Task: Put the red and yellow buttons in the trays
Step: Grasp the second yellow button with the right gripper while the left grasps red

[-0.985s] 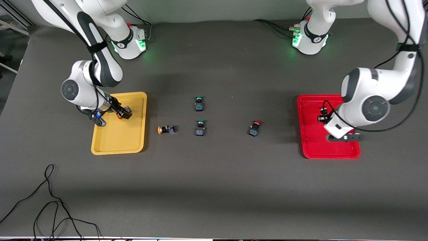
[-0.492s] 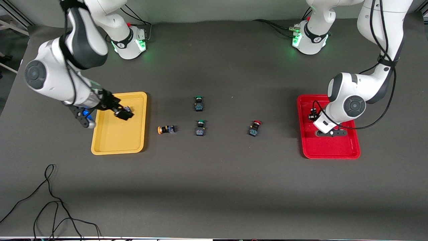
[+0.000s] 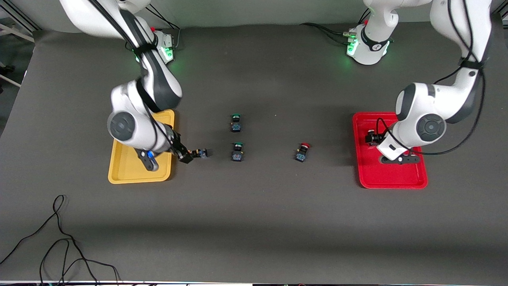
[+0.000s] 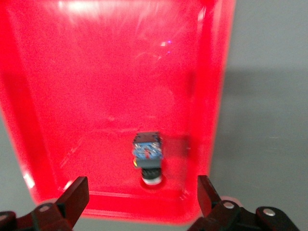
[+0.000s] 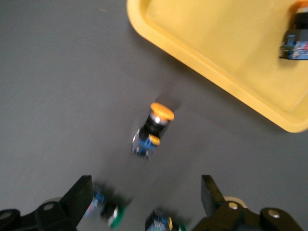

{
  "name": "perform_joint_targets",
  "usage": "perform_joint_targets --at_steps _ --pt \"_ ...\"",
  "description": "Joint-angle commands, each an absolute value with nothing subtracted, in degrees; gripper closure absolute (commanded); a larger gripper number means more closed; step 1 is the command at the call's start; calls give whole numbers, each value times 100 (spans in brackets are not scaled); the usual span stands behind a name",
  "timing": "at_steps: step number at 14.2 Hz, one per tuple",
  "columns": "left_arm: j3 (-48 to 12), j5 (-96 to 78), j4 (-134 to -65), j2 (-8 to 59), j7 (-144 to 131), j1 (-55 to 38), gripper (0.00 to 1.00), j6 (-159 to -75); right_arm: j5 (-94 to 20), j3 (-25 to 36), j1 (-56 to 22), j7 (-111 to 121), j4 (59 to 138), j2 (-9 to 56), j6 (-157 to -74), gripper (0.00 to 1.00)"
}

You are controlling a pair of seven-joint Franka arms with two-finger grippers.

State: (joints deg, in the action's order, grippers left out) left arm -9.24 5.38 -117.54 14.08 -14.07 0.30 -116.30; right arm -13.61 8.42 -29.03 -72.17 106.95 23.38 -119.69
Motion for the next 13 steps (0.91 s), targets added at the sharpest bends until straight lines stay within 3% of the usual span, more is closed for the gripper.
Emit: perform_joint_targets --at_steps 1,7,13 --pt "-1037 527 -10638 1581 -2344 -560 0 -10830 -1625 695 -2865 -7506 10791 2803 -12461 0" --pt "-1046 62 -8571 2749 -3575 -1625 0 -10248 -1679 624 -2865 -7488 11390 2892 -13111 0" --pt "-1037 149 -8893 3462 -3911 -2398 0 -11467 -1767 536 -2865 -7488 11487 3006 -13474 0"
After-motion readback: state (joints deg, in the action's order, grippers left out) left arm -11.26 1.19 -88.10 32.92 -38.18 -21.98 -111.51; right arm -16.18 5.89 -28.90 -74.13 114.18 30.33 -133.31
